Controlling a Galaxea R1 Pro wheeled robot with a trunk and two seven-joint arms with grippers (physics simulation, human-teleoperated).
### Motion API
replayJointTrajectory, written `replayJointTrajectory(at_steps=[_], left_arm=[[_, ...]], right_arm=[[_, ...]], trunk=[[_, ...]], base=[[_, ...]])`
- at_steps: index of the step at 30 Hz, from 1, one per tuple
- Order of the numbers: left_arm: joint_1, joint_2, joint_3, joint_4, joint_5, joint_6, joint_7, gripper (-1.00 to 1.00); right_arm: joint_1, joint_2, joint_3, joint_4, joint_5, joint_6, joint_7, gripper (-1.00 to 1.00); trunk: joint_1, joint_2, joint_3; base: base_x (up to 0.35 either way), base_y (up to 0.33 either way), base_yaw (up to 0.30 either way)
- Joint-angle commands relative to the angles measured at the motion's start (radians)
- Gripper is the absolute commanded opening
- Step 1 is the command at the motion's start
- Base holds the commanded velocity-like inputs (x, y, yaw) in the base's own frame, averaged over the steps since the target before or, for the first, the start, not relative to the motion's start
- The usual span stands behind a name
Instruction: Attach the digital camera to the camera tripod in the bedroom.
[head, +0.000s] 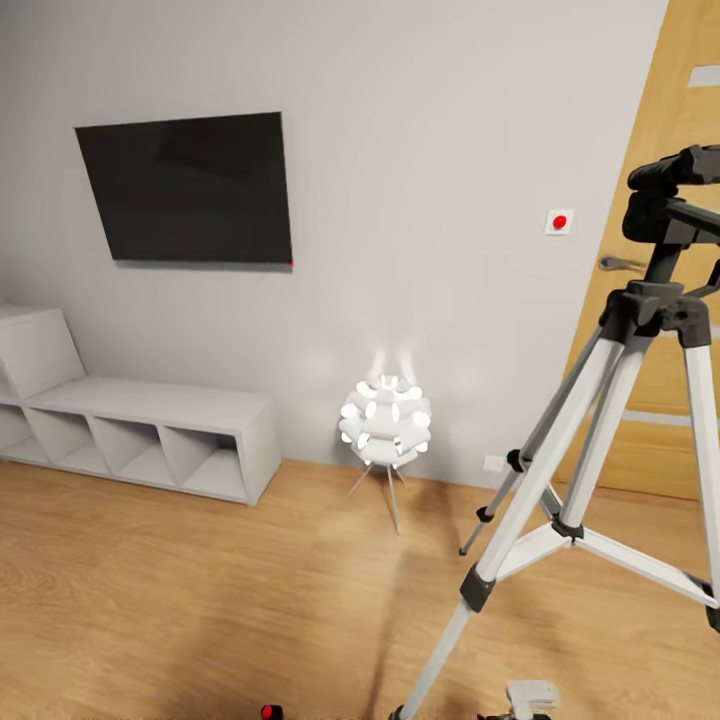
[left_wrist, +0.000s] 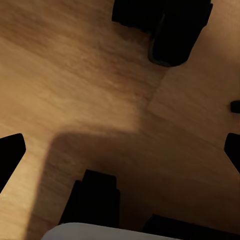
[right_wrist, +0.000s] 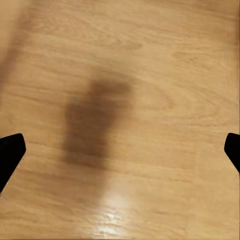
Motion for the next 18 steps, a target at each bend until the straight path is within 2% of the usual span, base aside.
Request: replayJointTrajectory(at_steps=[1, 7, 11, 12, 18], left_arm=[[0.000, 0.000, 0.000, -0.003, 0.010, 0.005, 0.006, 1.00], [0.000, -0.003, 0.000, -0.004, 0.010, 0.005, 0.006, 1.00], [0.000, -0.003, 0.000, -0.005, 0.010, 0.005, 0.006, 1.00], [0.000, -0.003, 0.000, -0.005, 0.010, 0.005, 0.006, 1.00], [0.000, -0.003, 0.000, -0.004, 0.010, 0.005, 0.006, 1.00]], right_arm=[[-0.021, 0.000, -0.006, -0.002, 0.005, 0.004, -0.001, 1.00], [-0.082, -0.001, -0.038, -0.005, 0.006, -0.005, -0.002, 1.00], [-0.095, -0.002, -0.042, -0.006, 0.006, -0.006, -0.003, 1.00], [-0.101, -0.013, -0.047, -0.006, 0.006, -0.007, -0.004, 1.00], [-0.103, -0.026, -0.064, -0.006, 0.006, -0.007, -0.005, 1.00]], trunk=[[0.004, -0.008, -0.004], [0.027, -0.050, -0.023], [0.042, -0.078, -0.036], [0.046, -0.085, -0.039], [0.069, -0.127, -0.058]], base=[[0.000, 0.000, 0.000], [0.000, 0.000, 0.000], [0.000, 0.000, 0.000], [0.000, 0.000, 0.000], [0.000, 0.000, 0.000]])
